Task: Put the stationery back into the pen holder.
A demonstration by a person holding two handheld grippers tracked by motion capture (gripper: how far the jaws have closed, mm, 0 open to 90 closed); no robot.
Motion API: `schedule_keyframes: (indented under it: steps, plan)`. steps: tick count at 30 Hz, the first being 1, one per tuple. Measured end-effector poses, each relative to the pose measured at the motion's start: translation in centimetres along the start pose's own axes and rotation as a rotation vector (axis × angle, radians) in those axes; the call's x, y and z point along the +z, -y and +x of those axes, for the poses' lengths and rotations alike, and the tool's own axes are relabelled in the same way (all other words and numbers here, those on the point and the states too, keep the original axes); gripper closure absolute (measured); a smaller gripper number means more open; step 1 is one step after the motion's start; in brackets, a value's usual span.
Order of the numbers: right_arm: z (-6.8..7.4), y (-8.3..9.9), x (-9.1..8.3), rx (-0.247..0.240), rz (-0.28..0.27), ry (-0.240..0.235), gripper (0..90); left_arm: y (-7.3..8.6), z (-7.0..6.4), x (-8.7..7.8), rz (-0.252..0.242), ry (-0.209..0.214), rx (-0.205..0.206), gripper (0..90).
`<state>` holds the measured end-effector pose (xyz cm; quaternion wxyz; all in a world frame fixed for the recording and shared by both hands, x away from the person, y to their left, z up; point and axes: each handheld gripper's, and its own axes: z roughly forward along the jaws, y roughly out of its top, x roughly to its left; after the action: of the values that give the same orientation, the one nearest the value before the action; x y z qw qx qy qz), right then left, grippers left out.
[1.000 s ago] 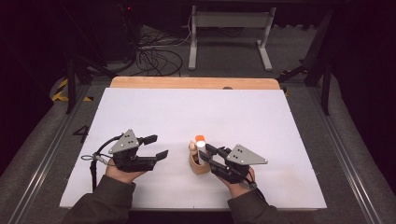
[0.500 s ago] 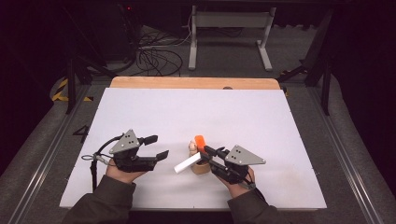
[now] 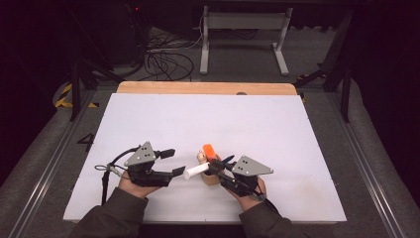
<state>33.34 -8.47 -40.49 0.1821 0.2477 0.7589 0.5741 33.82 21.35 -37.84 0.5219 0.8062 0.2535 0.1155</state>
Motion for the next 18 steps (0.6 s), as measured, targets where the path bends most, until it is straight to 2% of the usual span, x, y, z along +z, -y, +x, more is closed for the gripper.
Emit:
schedule_keyframes:
  steps: [3,5,6,8,18]
  plan:
    - [-0.1,0.0,-0.1,0.005,-0.001,-0.003,77.3,0.3,-0.5,1.0,0.012,0.034,-0.011,30.0]
    - [-0.2,0.0,-0.1,0.007,0.002,0.001,77.0,0.3,-0.8,1.3,0.018,0.040,-0.008,30.0]
    - [-0.2,0.0,-0.1,0.006,0.002,0.001,77.0,0.2,-0.8,1.4,0.024,0.040,0.003,30.1]
    - [-0.1,0.0,0.0,0.002,0.005,-0.001,77.0,0.3,-0.9,1.5,0.027,0.048,-0.007,29.7]
    - [0.0,0.0,0.0,0.002,0.012,0.005,77.0,-0.1,-1.8,2.1,0.027,0.092,-0.001,26.9]
